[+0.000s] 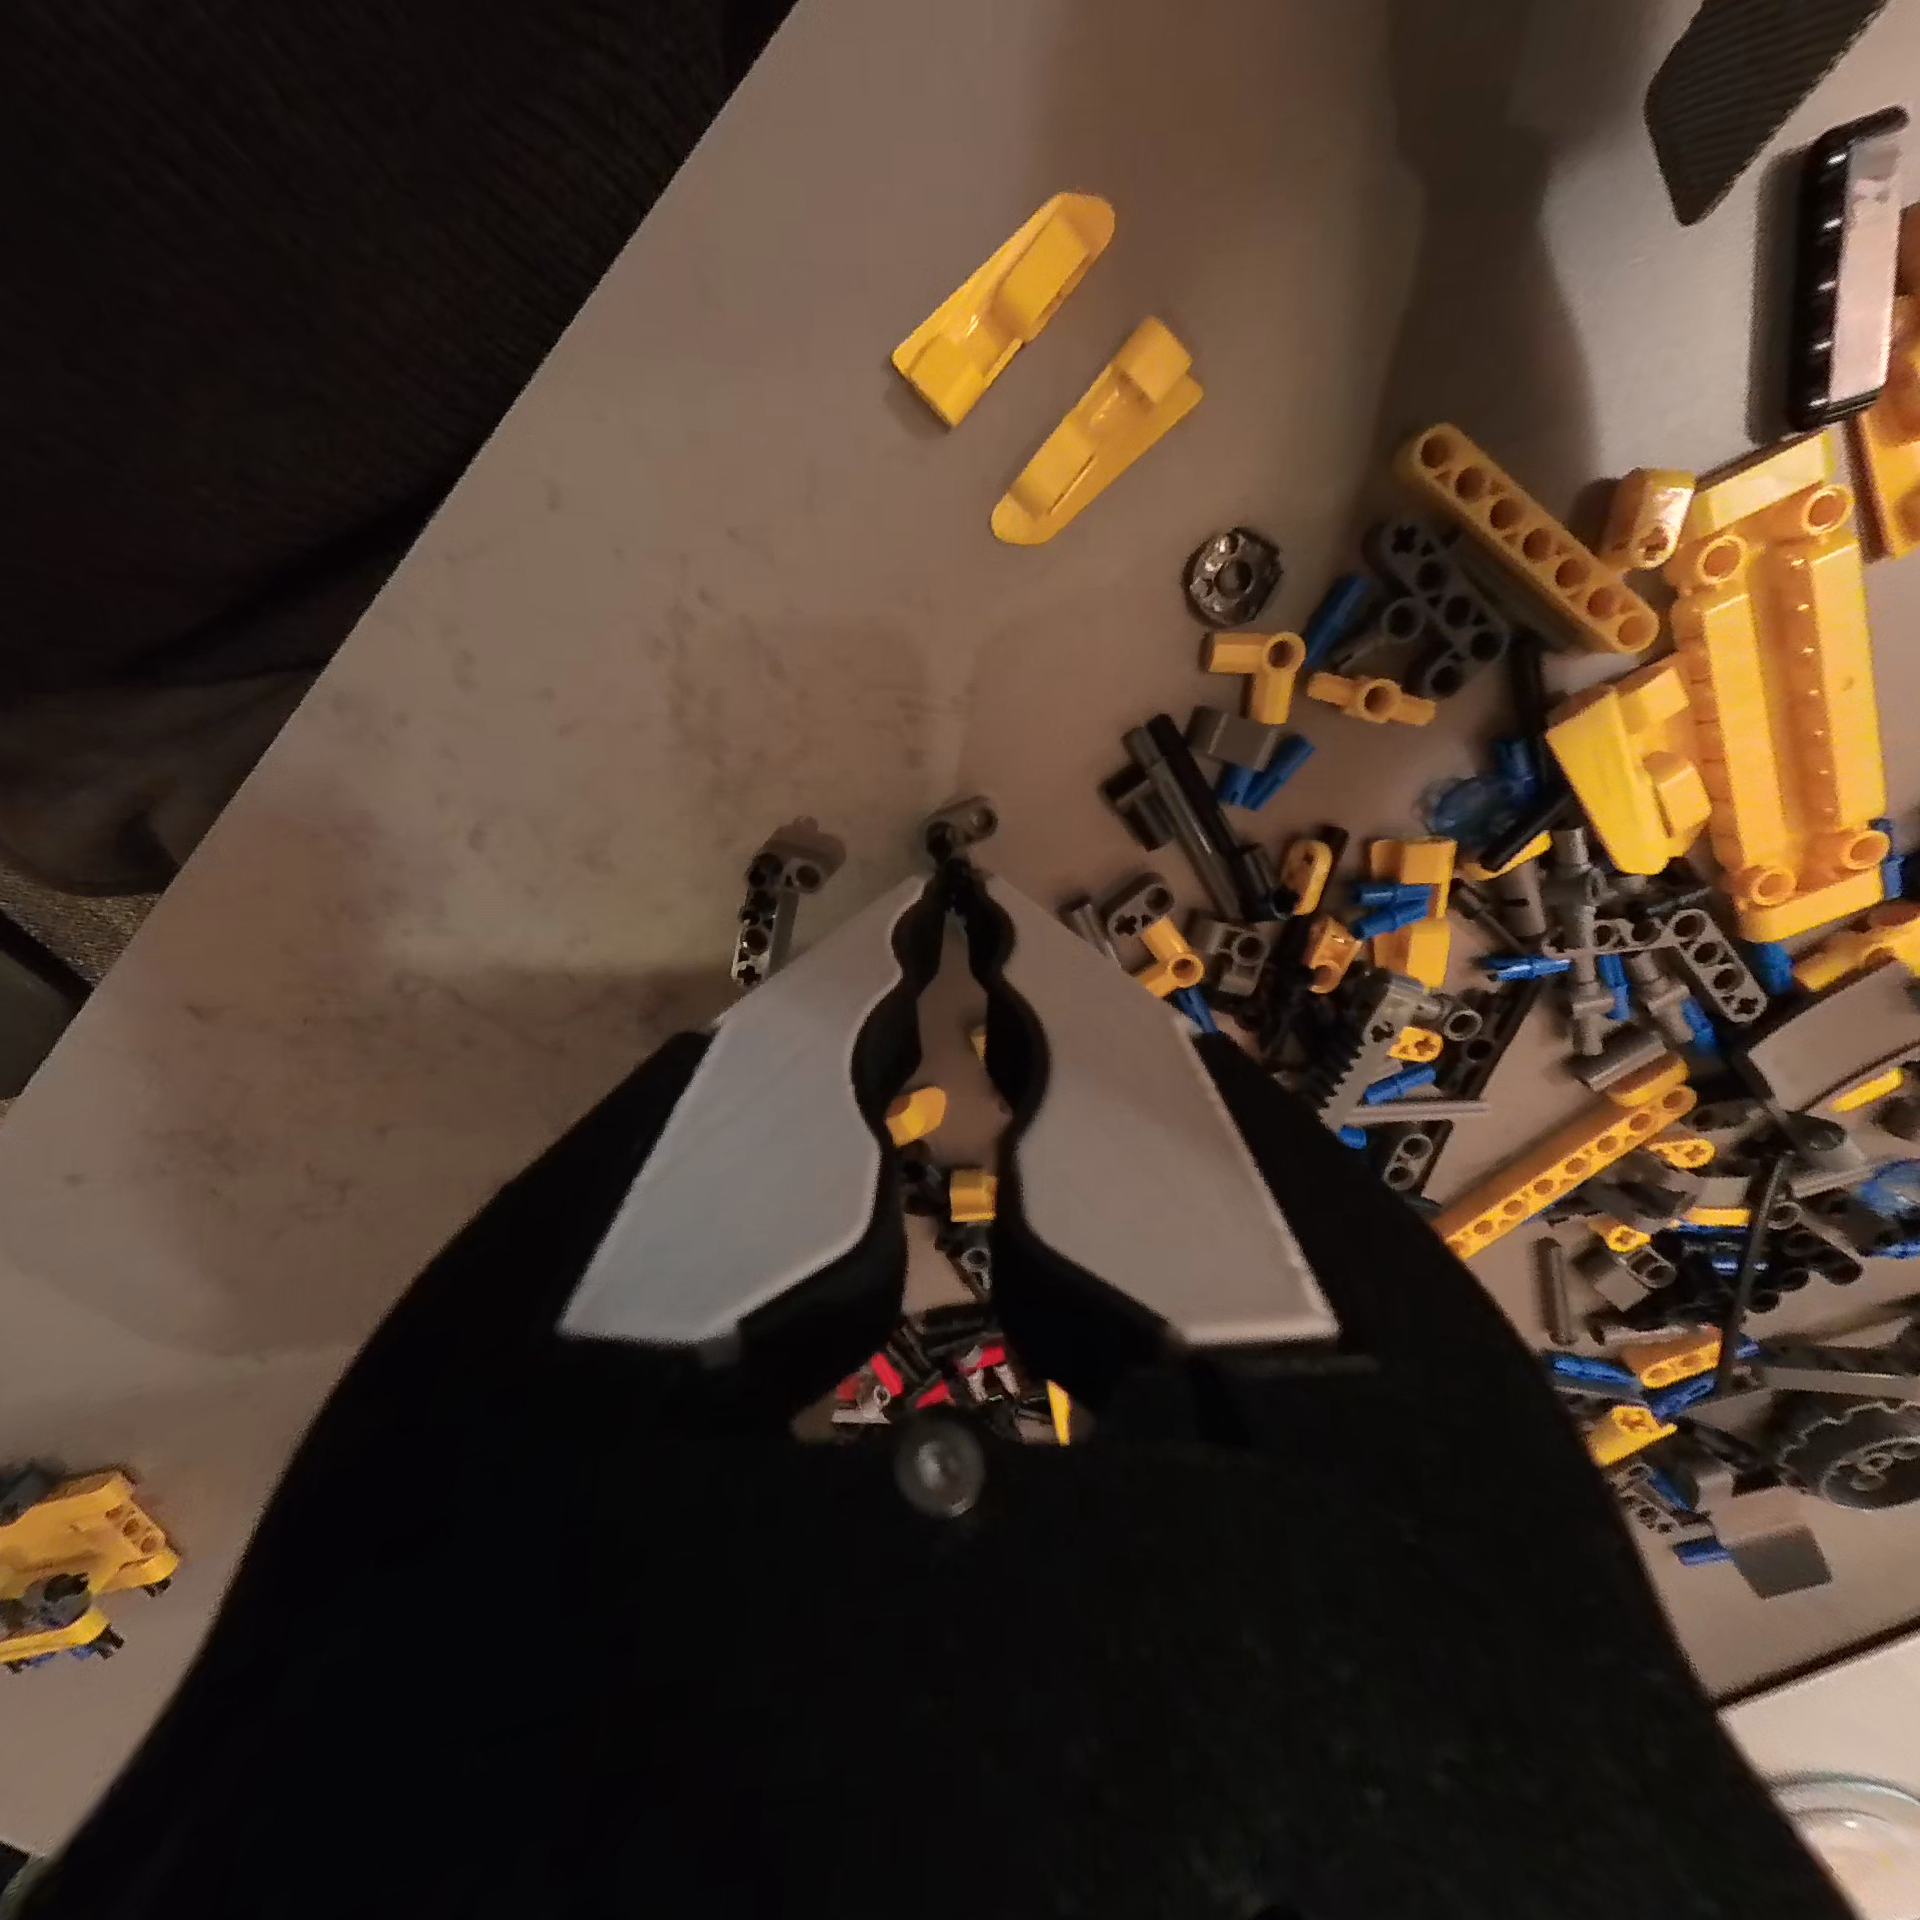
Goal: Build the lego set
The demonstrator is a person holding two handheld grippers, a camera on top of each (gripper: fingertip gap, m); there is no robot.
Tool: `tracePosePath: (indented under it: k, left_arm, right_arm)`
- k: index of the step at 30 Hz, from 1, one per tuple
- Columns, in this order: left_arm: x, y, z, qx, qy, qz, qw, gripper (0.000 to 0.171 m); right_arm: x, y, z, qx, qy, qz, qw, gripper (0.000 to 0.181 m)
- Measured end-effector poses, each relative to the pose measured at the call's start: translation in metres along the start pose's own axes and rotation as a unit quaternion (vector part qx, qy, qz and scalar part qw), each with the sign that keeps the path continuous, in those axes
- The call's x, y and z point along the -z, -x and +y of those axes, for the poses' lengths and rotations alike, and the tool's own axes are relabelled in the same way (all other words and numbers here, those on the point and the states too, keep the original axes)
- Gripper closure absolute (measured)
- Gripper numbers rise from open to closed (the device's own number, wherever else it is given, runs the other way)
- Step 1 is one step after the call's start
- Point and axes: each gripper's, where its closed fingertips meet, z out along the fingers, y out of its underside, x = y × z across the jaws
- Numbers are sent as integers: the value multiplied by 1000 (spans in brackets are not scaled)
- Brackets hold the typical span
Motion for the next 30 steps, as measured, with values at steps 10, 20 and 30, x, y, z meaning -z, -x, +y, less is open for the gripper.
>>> tracePosePath:
  k: [10,20,30]
  left_arm:
    - [1,1,0,9,-2,2,1000,166]
    - [1,1,-1,17,-5,8,1000,166]
    - [1,2,0,25,-4,7,1000,166]
  right_arm:
    - [0,0,-2,31,19,-6,999,178]
    - [-1,-1,0,35,25,-15,999,178]
    - [-7,2,-6,86,67,18,994,178]
